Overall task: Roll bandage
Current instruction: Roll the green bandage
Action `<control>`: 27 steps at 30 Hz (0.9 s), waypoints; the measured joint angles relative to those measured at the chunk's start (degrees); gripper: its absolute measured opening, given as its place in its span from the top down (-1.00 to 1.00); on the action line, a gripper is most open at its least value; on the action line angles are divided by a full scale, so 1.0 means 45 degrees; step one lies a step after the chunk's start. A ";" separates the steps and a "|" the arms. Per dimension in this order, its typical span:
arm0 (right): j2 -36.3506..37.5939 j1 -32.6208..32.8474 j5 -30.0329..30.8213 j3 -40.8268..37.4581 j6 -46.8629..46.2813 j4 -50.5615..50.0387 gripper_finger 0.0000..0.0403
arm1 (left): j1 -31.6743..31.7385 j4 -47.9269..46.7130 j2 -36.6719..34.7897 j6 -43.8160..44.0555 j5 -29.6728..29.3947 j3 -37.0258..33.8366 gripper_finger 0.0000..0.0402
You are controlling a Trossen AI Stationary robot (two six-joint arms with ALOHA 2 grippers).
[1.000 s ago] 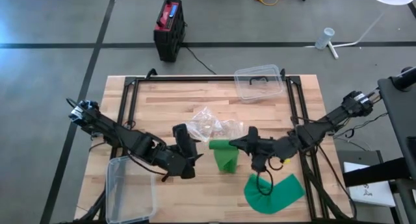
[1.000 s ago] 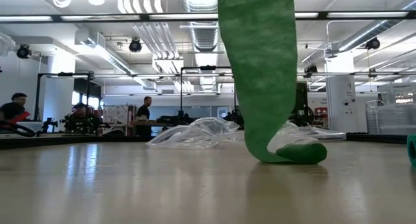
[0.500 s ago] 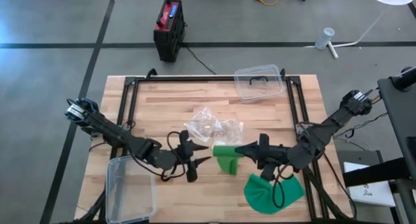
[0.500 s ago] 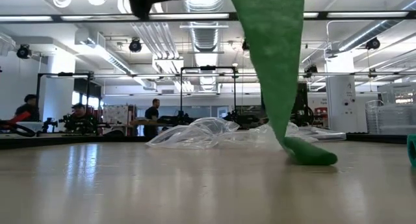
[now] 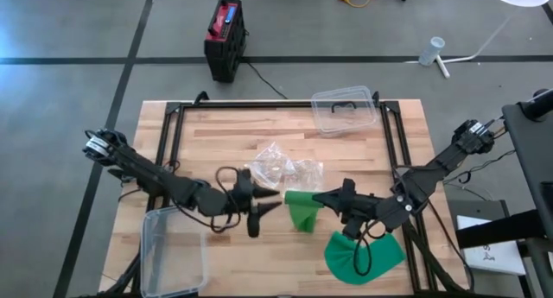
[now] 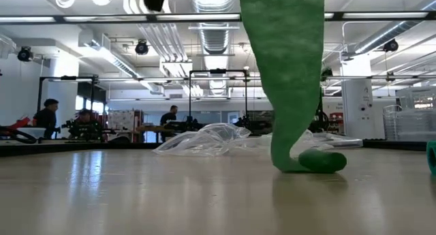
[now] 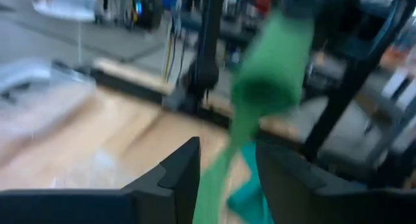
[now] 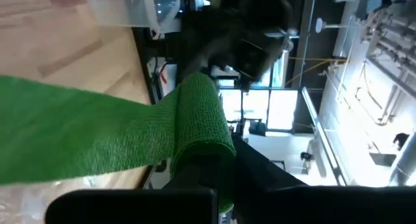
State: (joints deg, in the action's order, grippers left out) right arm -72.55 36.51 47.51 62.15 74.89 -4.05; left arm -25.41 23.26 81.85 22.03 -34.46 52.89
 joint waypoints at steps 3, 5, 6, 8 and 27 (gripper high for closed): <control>0.0011 0.0000 0.0237 0.0253 0.0685 0.0010 0.96 | 0.0180 0.0470 -0.0405 -0.0624 0.0269 0.0198 0.34; 0.0162 0.0081 0.0504 0.0473 0.1242 -0.0021 0.96 | 0.0308 0.0847 -0.0647 -0.0998 0.0513 0.0354 0.35; 0.0291 0.0126 0.0557 0.0615 0.1599 -0.0013 0.96 | 0.0375 0.1130 -0.0716 -0.1083 0.0859 0.0454 0.35; 0.0496 0.0196 0.0556 0.0915 0.2254 0.0101 0.96 | 0.0555 0.1556 -0.0791 -0.1059 0.1733 0.0669 0.32; 0.0549 0.0258 -0.0559 0.1706 0.5052 0.0024 0.96 | 0.0897 0.1060 -0.0186 0.1143 0.2914 0.1738 -0.26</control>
State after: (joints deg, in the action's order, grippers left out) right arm -70.08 37.67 44.99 69.82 97.62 -3.95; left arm -21.37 28.03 81.01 27.18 -21.34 60.71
